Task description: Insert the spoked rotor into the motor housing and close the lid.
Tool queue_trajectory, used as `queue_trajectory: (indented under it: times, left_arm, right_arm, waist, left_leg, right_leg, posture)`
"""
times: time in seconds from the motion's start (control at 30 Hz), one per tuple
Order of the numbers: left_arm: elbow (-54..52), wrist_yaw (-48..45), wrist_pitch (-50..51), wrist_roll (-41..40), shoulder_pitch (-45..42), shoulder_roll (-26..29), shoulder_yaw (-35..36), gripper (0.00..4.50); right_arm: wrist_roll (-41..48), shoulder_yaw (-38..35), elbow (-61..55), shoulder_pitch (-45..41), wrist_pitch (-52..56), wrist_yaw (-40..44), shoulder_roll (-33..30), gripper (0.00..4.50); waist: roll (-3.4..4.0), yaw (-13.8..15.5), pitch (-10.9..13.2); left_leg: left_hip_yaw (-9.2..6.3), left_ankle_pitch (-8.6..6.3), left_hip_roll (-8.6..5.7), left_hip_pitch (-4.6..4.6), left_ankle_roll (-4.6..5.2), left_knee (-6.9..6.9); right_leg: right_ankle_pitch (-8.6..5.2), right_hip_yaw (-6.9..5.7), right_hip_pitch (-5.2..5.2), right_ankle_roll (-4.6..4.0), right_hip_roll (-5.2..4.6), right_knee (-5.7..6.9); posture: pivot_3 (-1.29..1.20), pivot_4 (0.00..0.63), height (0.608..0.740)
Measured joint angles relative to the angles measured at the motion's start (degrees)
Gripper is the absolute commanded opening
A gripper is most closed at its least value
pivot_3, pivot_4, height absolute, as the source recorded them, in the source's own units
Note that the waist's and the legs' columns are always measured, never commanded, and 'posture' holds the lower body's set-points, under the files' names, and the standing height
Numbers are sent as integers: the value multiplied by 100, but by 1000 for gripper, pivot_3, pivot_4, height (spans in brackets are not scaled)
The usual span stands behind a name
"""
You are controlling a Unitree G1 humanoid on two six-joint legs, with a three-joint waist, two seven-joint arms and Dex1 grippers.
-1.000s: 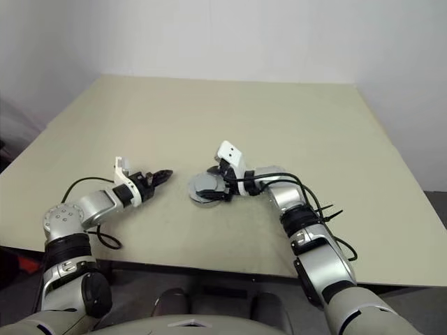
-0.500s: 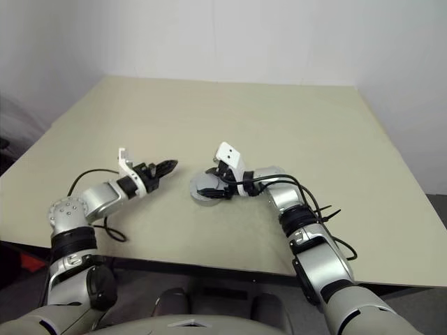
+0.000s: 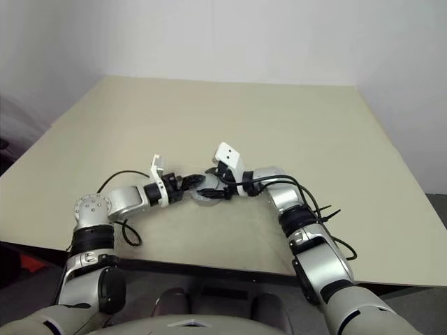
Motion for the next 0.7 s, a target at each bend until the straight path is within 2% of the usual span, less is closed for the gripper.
queue_trajectory:
  times: [0.27, 0.4, 0.7]
  left_arm:
    - [38, 60, -5, 45, 2, 17, 66, 0]
    - [39, 79, -5, 54, 15, 19, 112, 0]
    - [40, 97, -8, 68, 43, 32, 200, 0]
  right_arm:
    - [-18, -6, -17, -17, 169, -6, 15, 3174]
    - [19, -30, -86, -22, 242, 41, 0, 4484]
    - [152, -67, -271, 105, 270, 176, -36, 4484]
  waist:
    - [0, 0, 0]
    - [0, -3, 0]
    - [1, -11, 0]
  left_leg:
    - [0, -5, 0, 16, 8, 0]
    - [0, -6, 0, 17, 11, 0]
    - [0, -7, 1, 11, 12, -3]
  right_leg:
    - [0, 0, 19, 0, 0, 0]
    - [-1, 1, 20, 1, -1, -2]
    - [-1, 0, 11, 1, 0, -5]
  posture:
    - [0, 0, 740]
    - [0, 0, 740]
    - [0, 0, 740]
